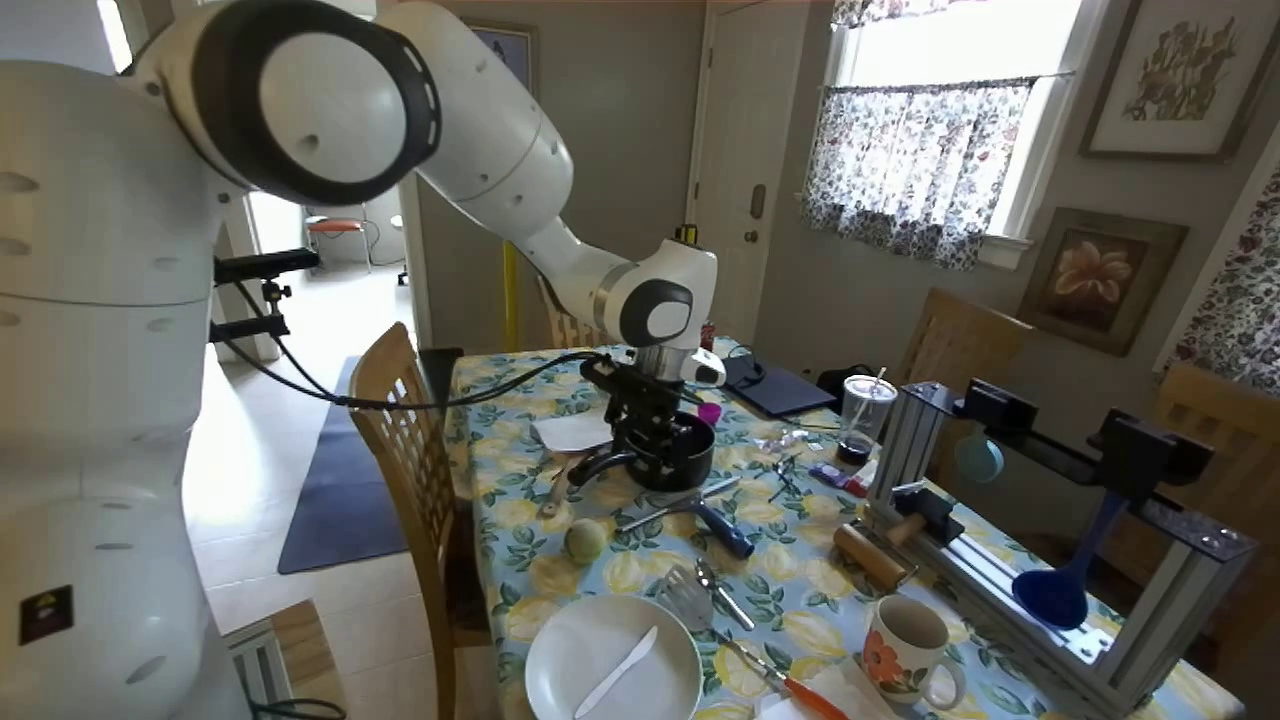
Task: Move the pot to the slightly right
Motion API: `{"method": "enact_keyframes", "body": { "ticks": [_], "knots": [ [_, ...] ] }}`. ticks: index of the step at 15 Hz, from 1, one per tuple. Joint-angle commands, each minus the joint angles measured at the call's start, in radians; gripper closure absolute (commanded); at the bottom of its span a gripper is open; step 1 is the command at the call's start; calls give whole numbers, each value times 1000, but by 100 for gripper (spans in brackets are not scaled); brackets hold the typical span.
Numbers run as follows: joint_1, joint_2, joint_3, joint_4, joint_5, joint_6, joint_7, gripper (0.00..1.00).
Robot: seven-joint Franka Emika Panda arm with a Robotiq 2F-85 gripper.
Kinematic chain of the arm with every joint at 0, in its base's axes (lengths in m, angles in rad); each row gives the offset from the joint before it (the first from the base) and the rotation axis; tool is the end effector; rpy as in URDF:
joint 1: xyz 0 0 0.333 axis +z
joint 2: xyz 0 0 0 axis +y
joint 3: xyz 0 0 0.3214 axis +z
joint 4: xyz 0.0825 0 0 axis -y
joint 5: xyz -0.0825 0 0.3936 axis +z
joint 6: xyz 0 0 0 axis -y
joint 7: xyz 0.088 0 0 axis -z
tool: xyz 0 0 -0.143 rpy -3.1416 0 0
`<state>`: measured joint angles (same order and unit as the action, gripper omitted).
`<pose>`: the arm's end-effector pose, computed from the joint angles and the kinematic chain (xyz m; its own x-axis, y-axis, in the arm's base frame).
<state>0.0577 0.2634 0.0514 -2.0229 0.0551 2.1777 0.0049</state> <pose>0.5827 0.0673 0.2745 0.9914 0.0718 -0.1094 0.0661 -0.9963 -0.0544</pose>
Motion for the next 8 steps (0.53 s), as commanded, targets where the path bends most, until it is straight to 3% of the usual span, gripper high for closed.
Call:
{"method": "enact_keyframes", "body": {
  "ticks": [1, 5, 8],
  "knots": [
    [53, 135, 24, 148, -17, -35, 96, 0],
    [114, 160, 50, 179, -11, -30, 164, 0],
    [116, 146, 52, 149, -1, -5, 149, 0]
  ]
}}
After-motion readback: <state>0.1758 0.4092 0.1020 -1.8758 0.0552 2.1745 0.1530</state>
